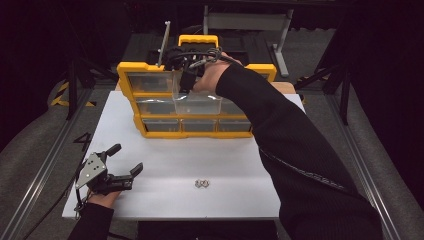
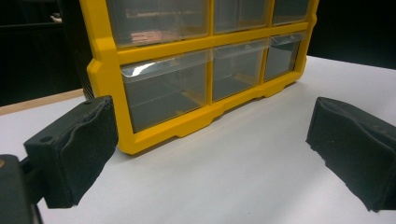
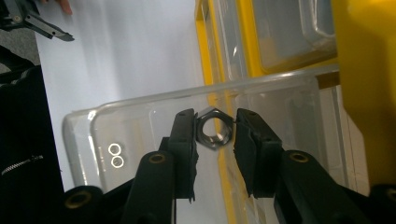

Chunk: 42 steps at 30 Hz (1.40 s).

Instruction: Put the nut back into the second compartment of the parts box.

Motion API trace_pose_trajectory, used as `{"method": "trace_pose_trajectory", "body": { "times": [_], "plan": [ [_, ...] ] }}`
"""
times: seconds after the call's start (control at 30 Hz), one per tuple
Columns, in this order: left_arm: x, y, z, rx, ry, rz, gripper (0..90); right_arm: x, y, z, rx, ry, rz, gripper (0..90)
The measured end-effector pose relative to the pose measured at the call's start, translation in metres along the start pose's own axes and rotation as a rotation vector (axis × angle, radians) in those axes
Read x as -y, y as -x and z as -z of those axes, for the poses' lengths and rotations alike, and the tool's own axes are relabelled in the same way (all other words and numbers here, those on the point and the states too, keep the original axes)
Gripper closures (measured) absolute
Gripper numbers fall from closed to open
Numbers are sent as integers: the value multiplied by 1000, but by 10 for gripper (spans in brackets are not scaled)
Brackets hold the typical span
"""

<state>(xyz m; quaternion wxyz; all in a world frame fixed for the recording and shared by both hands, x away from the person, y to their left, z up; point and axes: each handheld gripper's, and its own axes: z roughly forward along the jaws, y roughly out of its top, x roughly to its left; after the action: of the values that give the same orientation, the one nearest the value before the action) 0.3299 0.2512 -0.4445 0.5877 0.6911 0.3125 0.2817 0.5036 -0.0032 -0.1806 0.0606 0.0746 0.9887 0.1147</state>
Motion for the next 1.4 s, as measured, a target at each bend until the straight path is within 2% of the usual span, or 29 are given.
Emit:
{"method": "trace_pose_trajectory", "body": {
  "times": [0.23,0.43,0.6,0.63,0.7,0.73,0.87,1.13,1.4],
  "plan": [
    [0,0,0,0,-1,0,28,0,-3,5,14,15,-1,657],
    [0,0,0,2,-4,-1,28,5,-9,30,49,54,9,639],
    [0,0,0,3,-4,-1,28,16,-20,53,109,97,21,537],
    [0,0,0,3,-4,-1,28,16,-20,53,109,97,21,537],
    [0,1,-1,3,-6,-1,28,28,-31,65,128,133,29,454],
    [0,1,-1,4,-7,-2,28,28,-31,65,128,133,29,454],
    [0,1,-1,4,-7,1,28,43,-47,72,135,165,42,369],
    [1,2,-2,5,-8,3,28,70,-76,65,128,193,61,315],
    [1,3,-3,6,-7,1,28,91,-97,36,106,182,70,298]
  ]
}}
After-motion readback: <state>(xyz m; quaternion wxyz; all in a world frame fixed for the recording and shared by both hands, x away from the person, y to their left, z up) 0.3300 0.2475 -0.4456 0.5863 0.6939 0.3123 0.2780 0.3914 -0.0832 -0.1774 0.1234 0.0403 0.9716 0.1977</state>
